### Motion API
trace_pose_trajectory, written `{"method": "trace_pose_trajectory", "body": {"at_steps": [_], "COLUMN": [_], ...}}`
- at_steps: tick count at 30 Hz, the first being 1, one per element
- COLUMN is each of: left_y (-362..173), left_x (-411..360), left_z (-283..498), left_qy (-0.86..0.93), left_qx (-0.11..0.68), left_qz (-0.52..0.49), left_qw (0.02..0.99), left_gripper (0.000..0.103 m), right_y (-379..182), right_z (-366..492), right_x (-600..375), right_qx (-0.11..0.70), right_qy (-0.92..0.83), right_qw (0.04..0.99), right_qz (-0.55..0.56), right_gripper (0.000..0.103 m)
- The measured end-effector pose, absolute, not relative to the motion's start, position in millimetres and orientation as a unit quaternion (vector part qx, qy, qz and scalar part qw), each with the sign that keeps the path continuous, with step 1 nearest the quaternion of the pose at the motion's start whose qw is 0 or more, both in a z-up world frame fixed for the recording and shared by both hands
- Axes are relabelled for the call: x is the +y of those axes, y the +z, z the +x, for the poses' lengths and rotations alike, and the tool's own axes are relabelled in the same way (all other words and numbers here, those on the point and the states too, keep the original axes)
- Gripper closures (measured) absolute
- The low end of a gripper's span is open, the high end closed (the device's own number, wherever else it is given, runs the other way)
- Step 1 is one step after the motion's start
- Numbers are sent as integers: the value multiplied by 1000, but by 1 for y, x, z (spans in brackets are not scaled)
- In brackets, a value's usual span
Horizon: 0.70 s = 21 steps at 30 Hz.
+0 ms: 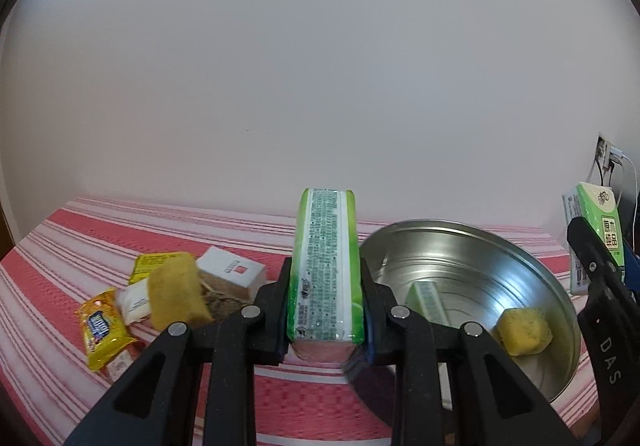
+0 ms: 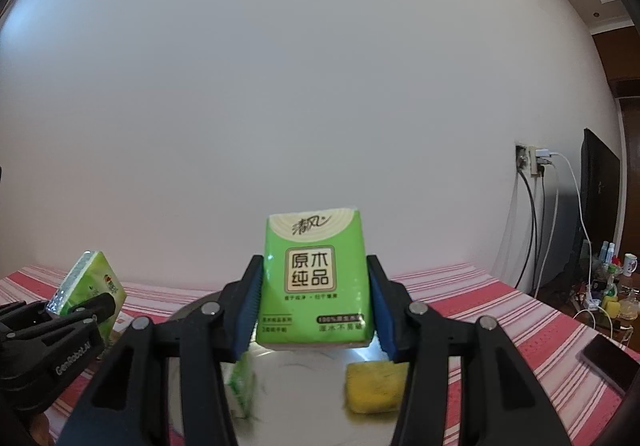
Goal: Organize objects
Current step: 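Carry both green tissue packs over the tin and release them inside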
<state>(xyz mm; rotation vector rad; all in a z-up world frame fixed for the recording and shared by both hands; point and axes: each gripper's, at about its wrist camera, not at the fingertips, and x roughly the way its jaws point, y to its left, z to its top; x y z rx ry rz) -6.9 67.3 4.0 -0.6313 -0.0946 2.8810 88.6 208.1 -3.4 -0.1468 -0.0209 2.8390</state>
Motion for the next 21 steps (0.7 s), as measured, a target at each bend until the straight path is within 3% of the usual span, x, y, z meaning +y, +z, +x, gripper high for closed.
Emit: {"method": "trace_pose_trajectory", "body": {"at_steps": [21], "left_y": [-11], "left_x": [139], "left_z": [-16], "left_qy": [960], "left_qx": [6], "left_qz": [-247], "left_qw": [131], "left_gripper": [74], "right_y": [-5], "right_z": [51], "right_x": [289], "right_qx": [-29], "right_qy": [977], "right_qw": [185], "right_qz": [-98], "right_gripper": [53]}}
